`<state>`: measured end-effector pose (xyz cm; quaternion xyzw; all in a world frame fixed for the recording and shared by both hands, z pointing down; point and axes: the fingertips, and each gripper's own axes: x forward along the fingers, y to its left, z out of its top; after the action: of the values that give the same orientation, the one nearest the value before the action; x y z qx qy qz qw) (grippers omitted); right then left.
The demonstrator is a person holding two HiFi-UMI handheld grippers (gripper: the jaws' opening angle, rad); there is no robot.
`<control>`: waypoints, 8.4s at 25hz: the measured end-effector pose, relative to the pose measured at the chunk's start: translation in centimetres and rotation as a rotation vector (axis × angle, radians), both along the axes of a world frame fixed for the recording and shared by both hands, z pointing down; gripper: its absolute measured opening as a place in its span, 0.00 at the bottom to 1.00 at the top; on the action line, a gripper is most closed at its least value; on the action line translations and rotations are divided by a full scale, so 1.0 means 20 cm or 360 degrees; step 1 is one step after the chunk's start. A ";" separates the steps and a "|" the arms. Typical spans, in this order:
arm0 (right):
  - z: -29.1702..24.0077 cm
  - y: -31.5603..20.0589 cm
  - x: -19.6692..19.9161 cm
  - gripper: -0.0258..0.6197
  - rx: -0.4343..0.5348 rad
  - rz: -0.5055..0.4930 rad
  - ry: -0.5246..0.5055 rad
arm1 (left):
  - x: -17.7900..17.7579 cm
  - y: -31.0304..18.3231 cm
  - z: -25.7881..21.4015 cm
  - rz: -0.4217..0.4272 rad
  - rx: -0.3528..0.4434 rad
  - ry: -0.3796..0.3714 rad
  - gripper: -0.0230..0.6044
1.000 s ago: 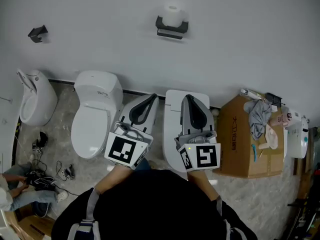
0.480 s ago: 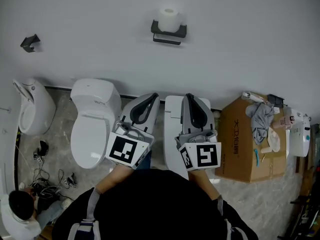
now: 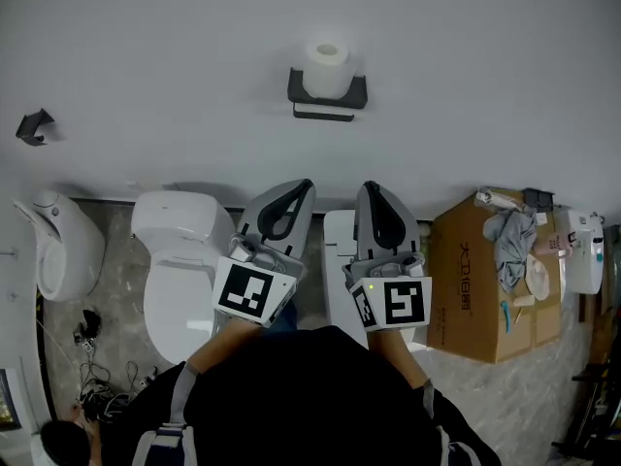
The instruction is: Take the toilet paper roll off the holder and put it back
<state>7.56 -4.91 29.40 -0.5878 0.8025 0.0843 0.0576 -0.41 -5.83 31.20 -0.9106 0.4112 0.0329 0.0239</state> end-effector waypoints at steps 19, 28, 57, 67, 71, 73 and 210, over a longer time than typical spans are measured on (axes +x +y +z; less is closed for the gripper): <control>0.01 -0.79 0.02 0.07 -0.0026 0.0290 -0.0026 | 0.05 -0.86 -0.01 0.0291 -0.0011 -0.0035 0.04; 0.03 -0.92 0.02 0.07 -0.0088 0.0264 0.0019 | 0.09 -1.00 -0.02 0.0309 -0.0046 -0.0006 0.04; -0.02 -1.14 0.12 0.07 -0.0024 0.0105 0.0037 | 0.23 -1.30 -0.07 0.0147 0.0017 -0.0077 0.71; -0.01 -1.20 0.17 0.07 -0.0030 0.0107 0.0023 | 0.30 -1.39 -0.05 0.0155 -0.0008 -0.0153 0.73; -0.01 -1.21 0.18 0.07 -0.0036 0.0113 0.0021 | 0.31 -1.41 -0.04 0.0154 -0.0030 -0.0164 0.73; 0.00 -1.21 0.19 0.07 -0.0040 0.0115 0.0020 | 0.31 -1.42 -0.04 0.0149 -0.0029 -0.0168 0.73; 0.00 -1.15 0.32 0.07 -0.0059 0.0262 0.0054 | 0.36 -1.42 -0.05 0.0162 0.0026 -0.0196 0.66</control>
<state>13.90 -27.83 29.34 -0.6511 0.7539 0.0838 0.0257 6.76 -34.25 30.17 -0.9304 0.3620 -0.0185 0.0549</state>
